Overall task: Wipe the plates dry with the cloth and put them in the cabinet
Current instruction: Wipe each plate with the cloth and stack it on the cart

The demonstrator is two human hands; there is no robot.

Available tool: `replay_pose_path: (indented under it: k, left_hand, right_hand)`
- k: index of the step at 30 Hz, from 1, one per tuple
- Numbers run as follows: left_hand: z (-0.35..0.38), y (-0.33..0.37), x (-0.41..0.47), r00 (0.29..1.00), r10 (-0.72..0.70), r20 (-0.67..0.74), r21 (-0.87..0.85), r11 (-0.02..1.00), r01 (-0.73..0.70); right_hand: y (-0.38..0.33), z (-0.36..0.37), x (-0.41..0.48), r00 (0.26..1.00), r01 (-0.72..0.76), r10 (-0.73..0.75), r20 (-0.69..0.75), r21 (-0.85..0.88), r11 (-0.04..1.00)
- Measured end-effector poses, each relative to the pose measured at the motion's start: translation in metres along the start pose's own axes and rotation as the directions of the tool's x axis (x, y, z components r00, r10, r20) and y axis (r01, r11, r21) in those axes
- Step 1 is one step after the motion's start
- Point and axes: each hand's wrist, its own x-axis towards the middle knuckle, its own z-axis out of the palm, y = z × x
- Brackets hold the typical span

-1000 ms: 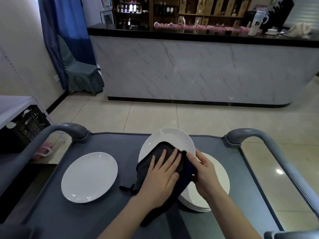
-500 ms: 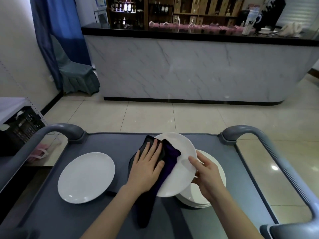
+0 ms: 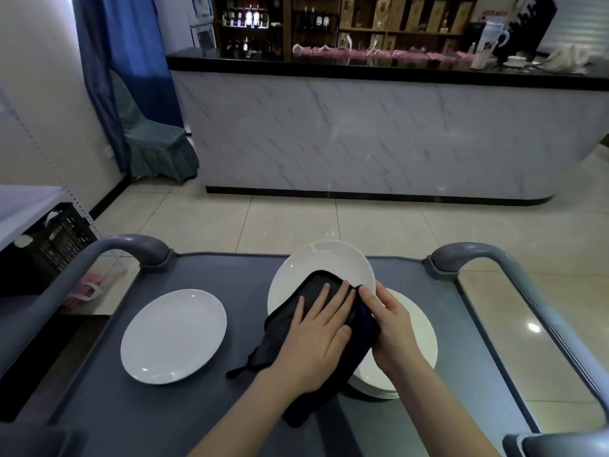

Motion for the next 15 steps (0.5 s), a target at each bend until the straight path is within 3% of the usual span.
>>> replay_pose_path:
  k: [8, 15]
  left_hand:
    - [-0.013, -0.022, 0.039, 0.995, 0.097, 0.030, 0.102, 0.990, -0.099]
    - [-0.013, -0.046, 0.038, 0.988, -0.140, -0.064, 0.063, 0.988, 0.144]
  right_hand:
    - [0.000, -0.001, -0.010, 0.999, -0.021, 0.017, -0.028, -0.131, 0.991]
    - [0.000, -0.010, -0.019, 0.999, -0.026, 0.032, 0.031, -0.171, 0.985]
